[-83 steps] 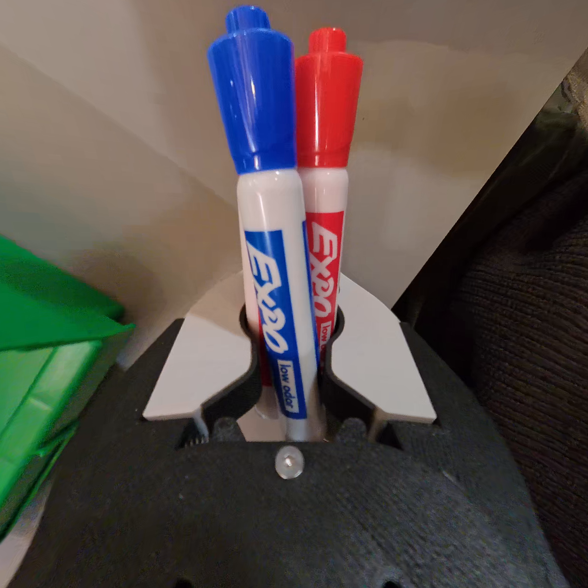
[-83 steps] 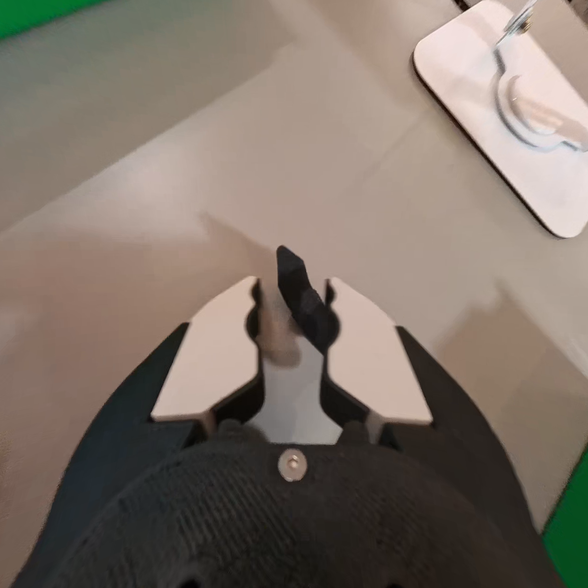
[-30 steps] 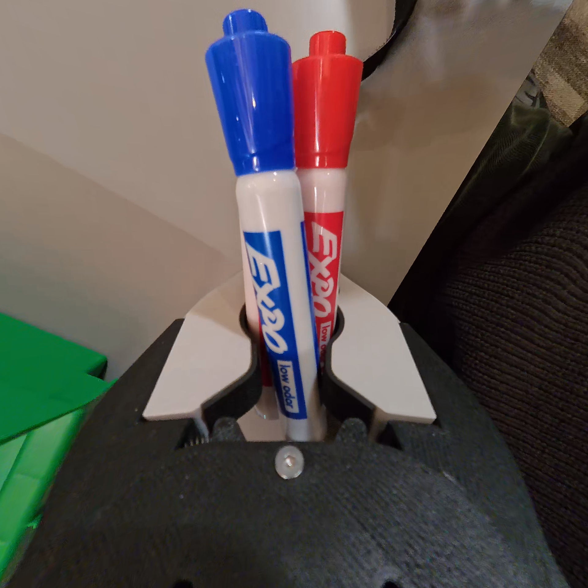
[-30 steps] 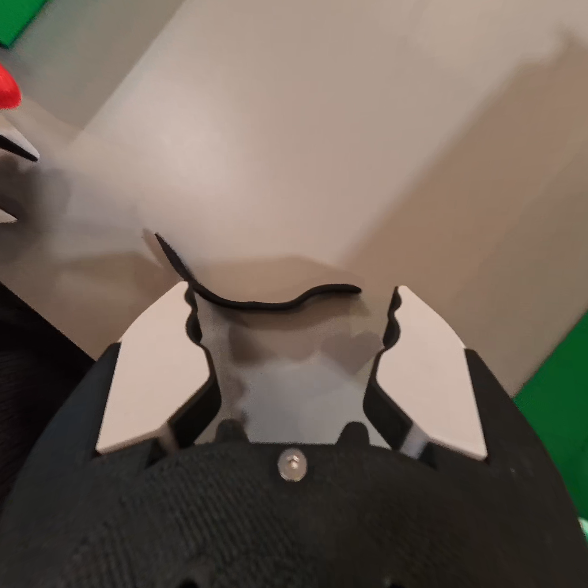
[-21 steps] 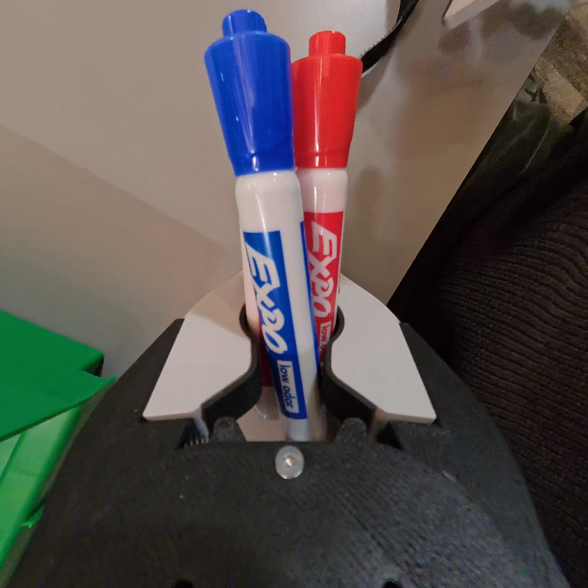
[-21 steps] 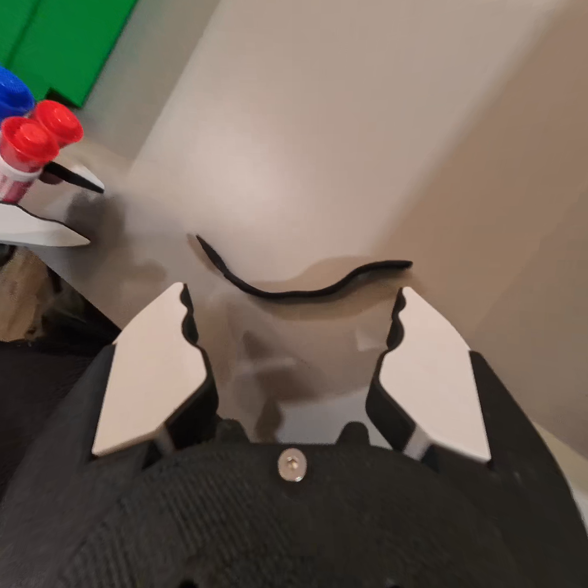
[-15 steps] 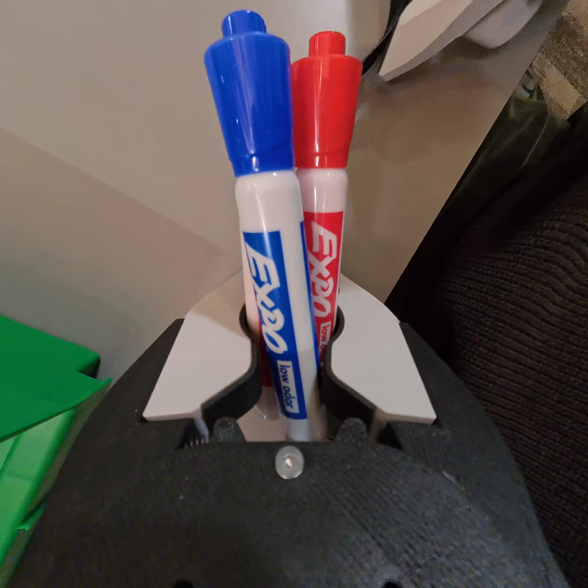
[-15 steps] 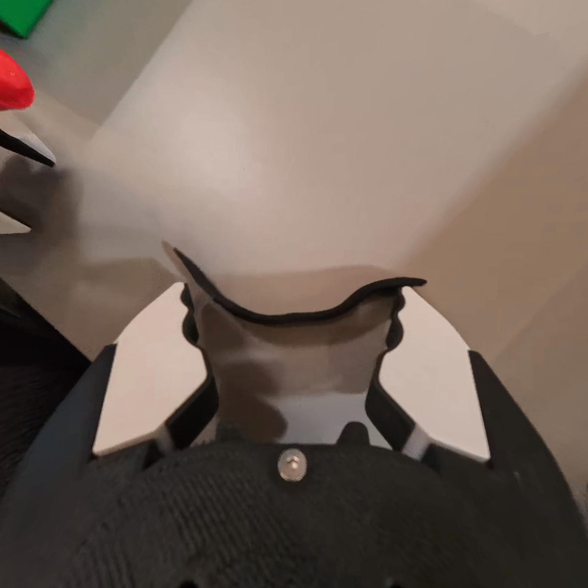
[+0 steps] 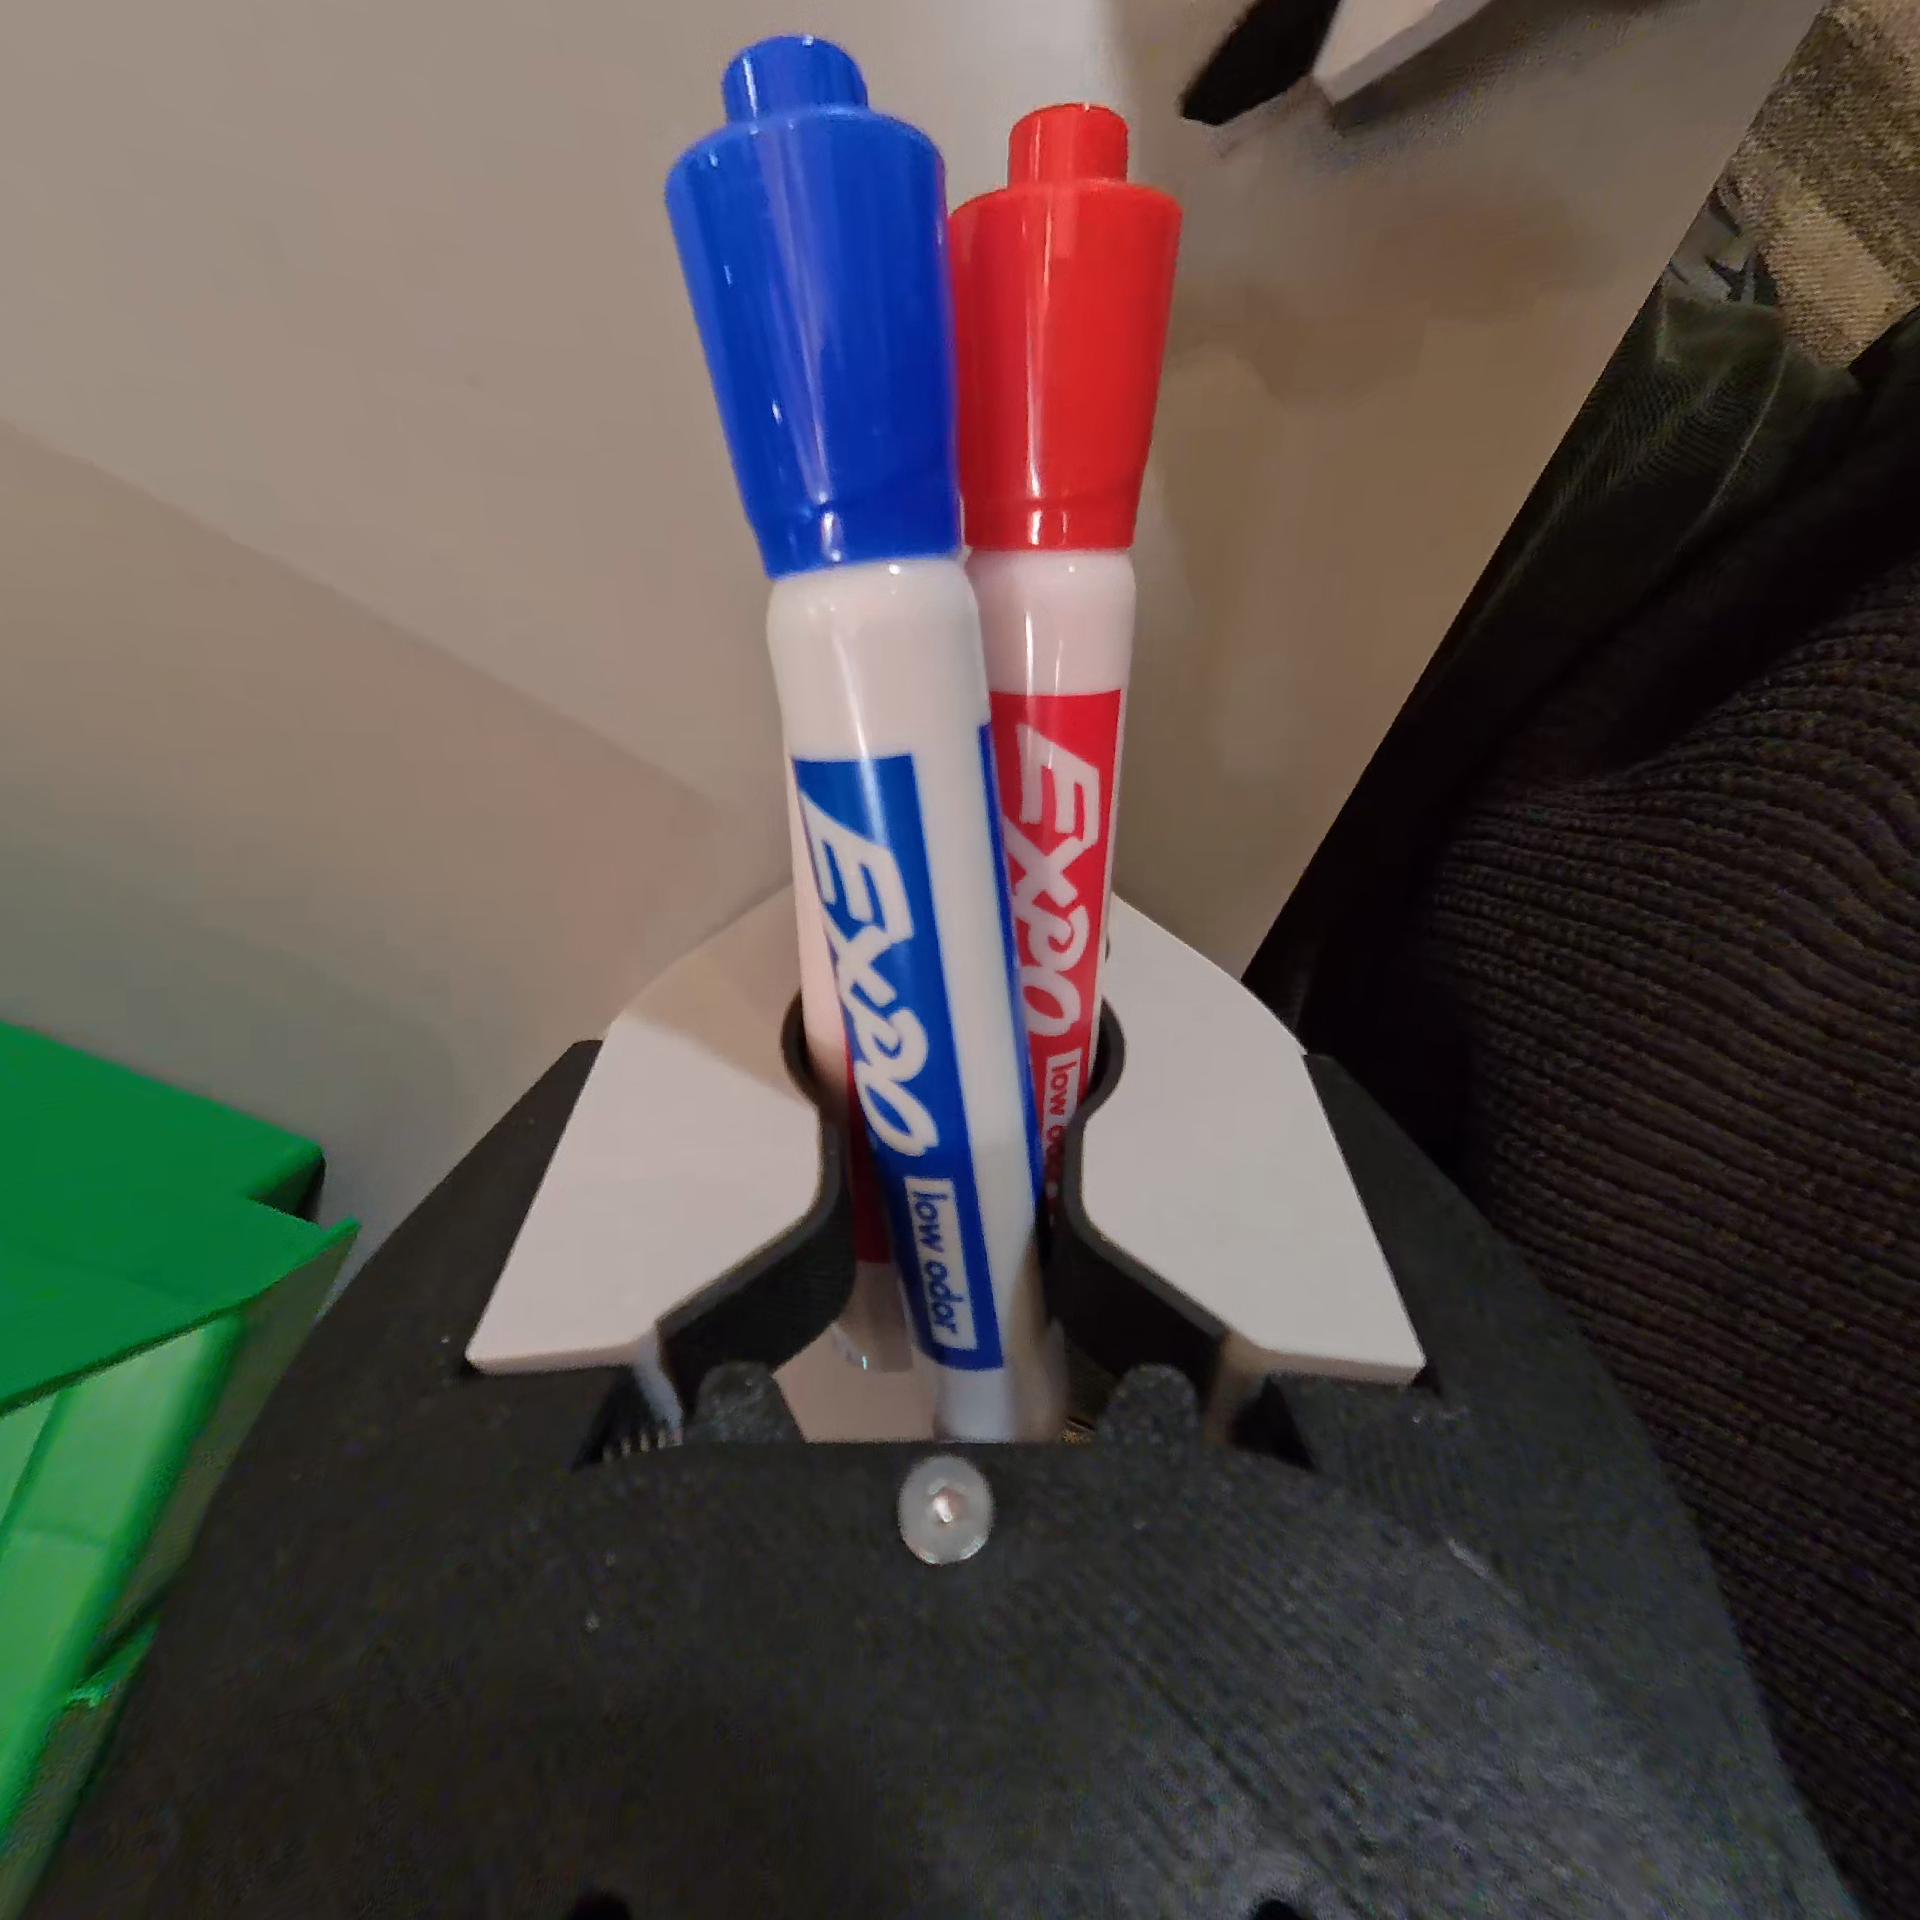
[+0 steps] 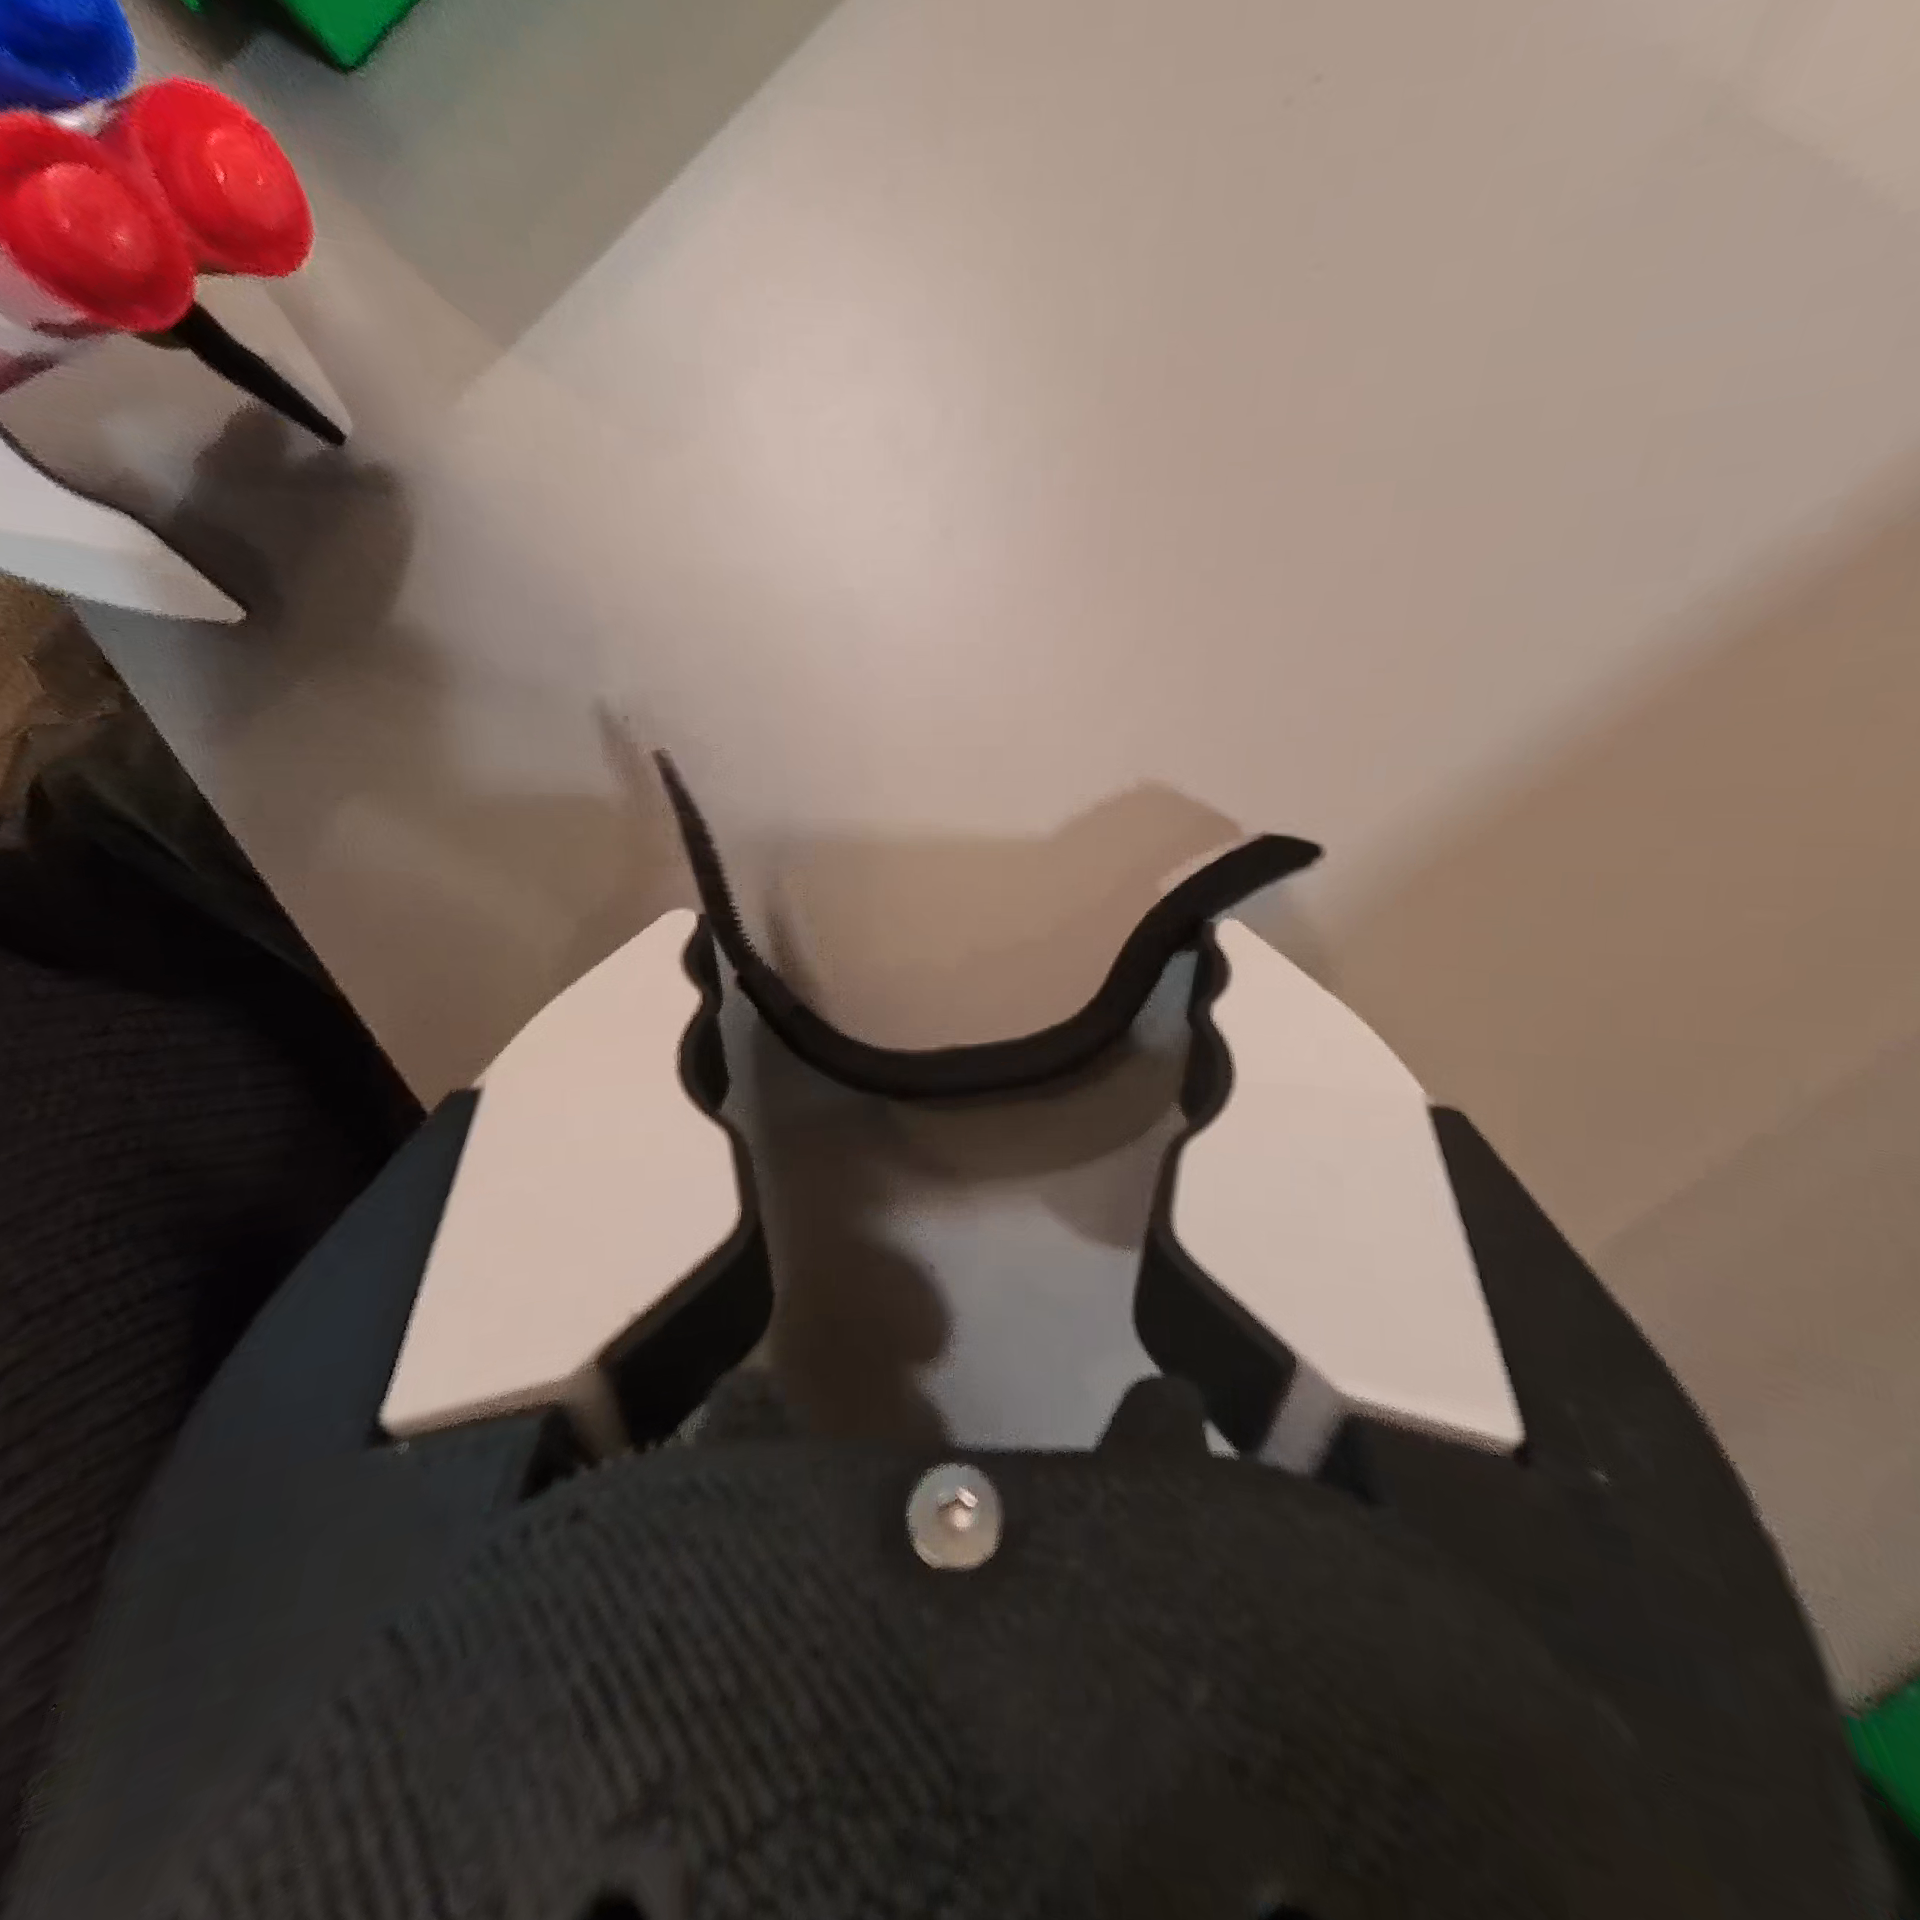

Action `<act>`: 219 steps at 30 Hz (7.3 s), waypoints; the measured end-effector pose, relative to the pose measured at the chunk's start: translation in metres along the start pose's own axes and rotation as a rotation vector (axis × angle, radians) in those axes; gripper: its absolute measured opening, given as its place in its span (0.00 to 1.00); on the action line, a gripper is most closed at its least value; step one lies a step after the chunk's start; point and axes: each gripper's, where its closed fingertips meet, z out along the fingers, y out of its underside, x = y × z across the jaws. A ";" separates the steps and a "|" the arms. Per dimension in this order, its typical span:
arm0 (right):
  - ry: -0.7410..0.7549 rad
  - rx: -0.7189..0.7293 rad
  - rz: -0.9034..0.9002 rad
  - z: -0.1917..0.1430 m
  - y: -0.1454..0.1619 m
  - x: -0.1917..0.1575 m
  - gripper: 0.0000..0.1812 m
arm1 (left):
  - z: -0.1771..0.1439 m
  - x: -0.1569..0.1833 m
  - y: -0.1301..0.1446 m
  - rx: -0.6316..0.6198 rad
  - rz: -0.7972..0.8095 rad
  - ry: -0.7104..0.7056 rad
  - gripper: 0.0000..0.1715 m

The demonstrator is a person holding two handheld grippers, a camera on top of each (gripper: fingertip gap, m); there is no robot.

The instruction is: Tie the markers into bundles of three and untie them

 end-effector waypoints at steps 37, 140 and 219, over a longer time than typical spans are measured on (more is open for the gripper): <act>-0.054 -0.045 -0.329 0.020 -0.012 0.002 0.43 | 0.002 0.001 0.002 -0.018 0.001 0.003 0.26; -0.929 0.198 -0.005 -0.008 -0.065 -0.173 0.12 | 0.008 0.071 0.016 -0.196 0.174 0.156 0.26; -0.885 0.397 -0.118 -0.032 -0.068 -0.130 0.03 | -0.057 0.058 -0.079 0.683 -0.028 0.469 0.07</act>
